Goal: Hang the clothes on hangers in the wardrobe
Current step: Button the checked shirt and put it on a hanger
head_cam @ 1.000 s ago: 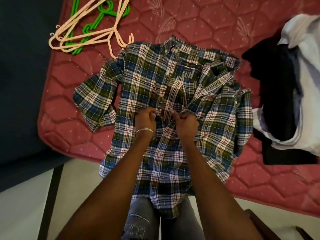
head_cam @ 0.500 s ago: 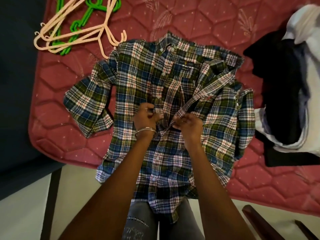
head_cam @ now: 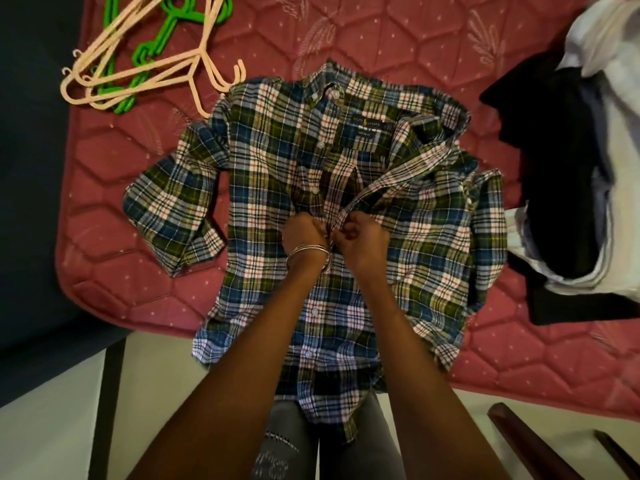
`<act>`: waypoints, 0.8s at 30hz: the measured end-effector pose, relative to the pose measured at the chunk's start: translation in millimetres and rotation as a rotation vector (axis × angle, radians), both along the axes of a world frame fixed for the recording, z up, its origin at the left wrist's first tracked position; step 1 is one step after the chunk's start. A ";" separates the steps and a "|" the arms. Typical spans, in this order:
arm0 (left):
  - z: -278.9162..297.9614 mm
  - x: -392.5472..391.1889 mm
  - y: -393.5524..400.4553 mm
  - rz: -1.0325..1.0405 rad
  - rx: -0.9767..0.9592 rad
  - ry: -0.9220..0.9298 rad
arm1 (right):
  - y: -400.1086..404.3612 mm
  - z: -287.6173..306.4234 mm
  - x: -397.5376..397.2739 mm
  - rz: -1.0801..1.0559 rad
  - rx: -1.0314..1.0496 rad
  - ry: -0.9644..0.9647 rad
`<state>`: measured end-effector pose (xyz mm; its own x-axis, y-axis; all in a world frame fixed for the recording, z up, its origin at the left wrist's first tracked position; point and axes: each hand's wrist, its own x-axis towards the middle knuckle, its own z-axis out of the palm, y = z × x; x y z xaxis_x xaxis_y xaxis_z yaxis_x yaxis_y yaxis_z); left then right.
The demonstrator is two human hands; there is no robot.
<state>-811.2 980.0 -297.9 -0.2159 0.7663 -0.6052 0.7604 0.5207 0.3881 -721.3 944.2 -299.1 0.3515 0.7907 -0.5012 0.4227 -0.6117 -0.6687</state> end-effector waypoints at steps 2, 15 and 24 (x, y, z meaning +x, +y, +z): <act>-2.5 -2.9 1.0 0.019 -0.046 -0.001 | -0.9 -1.2 -1.2 -0.019 -0.009 -0.016; 3.0 -7.2 -5.4 -0.016 0.073 -0.214 | -7.9 -8.4 0.0 -0.022 0.087 0.005; 0.3 -3.1 1.2 -0.016 0.020 -0.164 | -10.2 -18.3 3.5 -0.053 0.077 0.187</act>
